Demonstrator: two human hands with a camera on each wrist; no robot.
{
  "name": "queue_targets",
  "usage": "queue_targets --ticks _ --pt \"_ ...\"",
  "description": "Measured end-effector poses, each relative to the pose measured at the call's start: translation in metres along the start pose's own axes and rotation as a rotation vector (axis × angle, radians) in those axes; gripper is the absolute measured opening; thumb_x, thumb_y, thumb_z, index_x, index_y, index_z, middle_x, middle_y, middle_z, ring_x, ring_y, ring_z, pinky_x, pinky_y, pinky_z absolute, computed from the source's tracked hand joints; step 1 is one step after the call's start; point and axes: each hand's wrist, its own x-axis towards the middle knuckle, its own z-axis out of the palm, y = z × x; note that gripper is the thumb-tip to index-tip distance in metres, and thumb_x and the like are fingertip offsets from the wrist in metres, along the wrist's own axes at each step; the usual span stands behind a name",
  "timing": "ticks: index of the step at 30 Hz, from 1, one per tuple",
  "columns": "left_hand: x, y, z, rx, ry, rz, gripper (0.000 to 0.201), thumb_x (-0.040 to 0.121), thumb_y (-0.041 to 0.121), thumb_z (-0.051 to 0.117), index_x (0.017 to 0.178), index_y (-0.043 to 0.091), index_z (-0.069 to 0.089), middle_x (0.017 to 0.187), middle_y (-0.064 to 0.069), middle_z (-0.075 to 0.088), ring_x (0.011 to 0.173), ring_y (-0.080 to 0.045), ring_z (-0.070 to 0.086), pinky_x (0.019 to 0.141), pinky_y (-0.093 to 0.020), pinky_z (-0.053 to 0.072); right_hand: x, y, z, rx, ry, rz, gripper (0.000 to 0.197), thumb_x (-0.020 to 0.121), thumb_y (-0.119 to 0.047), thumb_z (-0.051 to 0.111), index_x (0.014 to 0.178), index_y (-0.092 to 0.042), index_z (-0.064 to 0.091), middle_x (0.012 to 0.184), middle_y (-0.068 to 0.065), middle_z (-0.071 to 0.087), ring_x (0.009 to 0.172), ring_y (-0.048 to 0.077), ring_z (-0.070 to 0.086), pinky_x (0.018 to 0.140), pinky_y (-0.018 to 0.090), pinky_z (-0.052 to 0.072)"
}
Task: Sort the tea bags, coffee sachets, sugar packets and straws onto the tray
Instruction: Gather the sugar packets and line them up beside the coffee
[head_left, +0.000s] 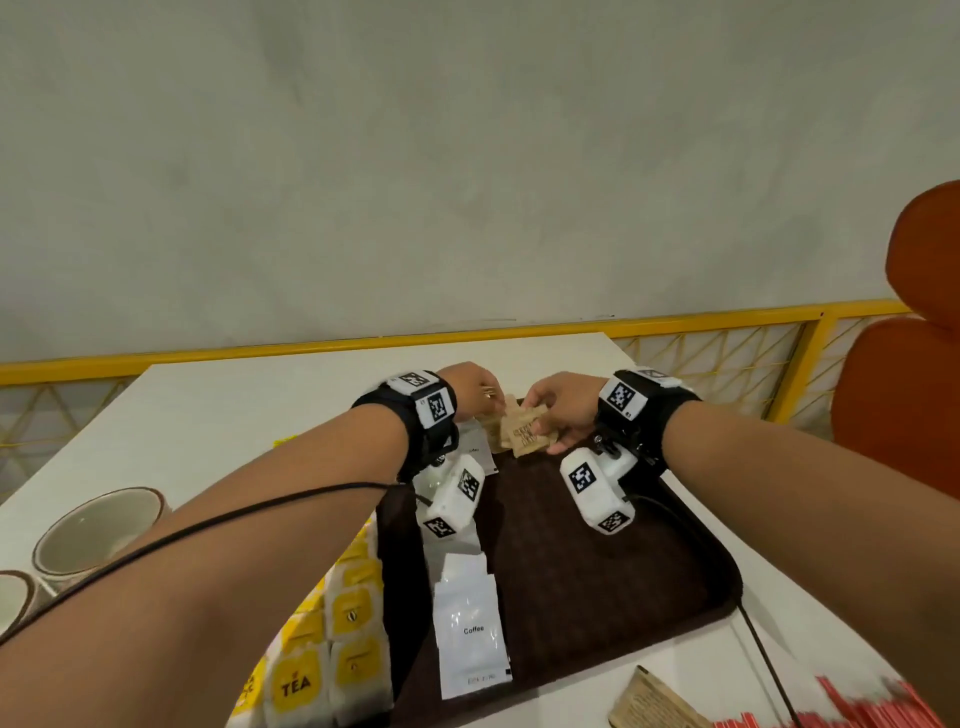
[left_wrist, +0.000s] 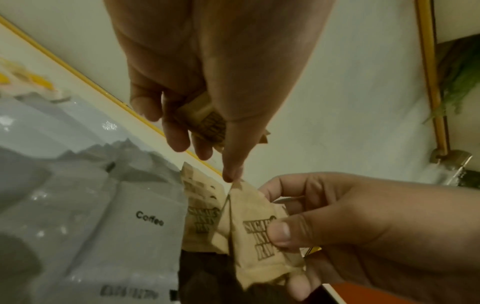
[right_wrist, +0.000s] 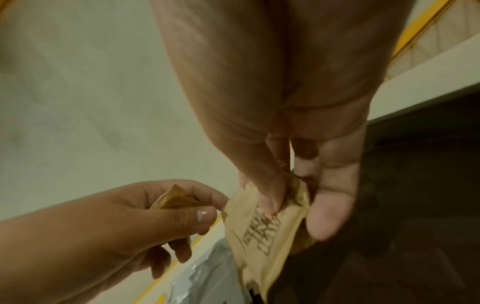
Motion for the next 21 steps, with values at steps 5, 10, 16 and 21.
queue_targets --ticks 5,10,16,21 --pt "0.018 -0.002 0.008 0.105 -0.040 -0.008 0.022 0.087 0.024 0.065 0.107 0.016 0.069 0.115 -0.003 0.065 0.106 -0.022 0.058 0.086 -0.030 0.044 0.013 -0.001 0.000 -0.078 -0.028 0.000 0.026 0.090 0.002 0.059 0.108 -0.015 0.052 0.099 0.010 0.060 0.074 0.021 0.065 0.081 0.042 0.057" --pt "0.026 -0.003 0.017 0.211 -0.041 0.013 0.027 0.090 0.020 0.058 0.116 0.015 0.064 0.122 -0.006 0.061 0.112 -0.024 0.055 0.089 -0.031 0.043 0.023 0.007 0.003 -0.025 0.023 0.007 0.018 0.086 0.003 0.064 0.091 -0.012 0.056 0.094 0.017 0.065 0.072 0.028 0.067 0.078 0.043 0.057" --pt "0.030 -0.006 0.017 0.191 -0.031 -0.051 0.023 0.087 0.021 0.064 0.107 0.013 0.069 0.113 -0.005 0.066 0.101 -0.021 0.059 0.079 -0.030 0.046 0.020 0.010 0.004 -0.073 0.096 0.041 0.020 0.080 -0.004 0.074 0.090 -0.008 0.056 0.085 0.018 0.068 0.076 0.027 0.065 0.083 0.044 0.055" --pt "0.037 -0.009 0.010 0.190 -0.029 -0.109 0.020 0.082 0.020 0.070 0.100 0.010 0.072 0.106 -0.005 0.069 0.100 -0.021 0.062 0.081 -0.031 0.049 0.018 0.015 0.009 -0.024 0.069 0.046 0.023 0.080 0.002 0.072 0.081 -0.009 0.052 0.093 0.023 0.069 0.068 0.025 0.062 0.087 0.045 0.054"
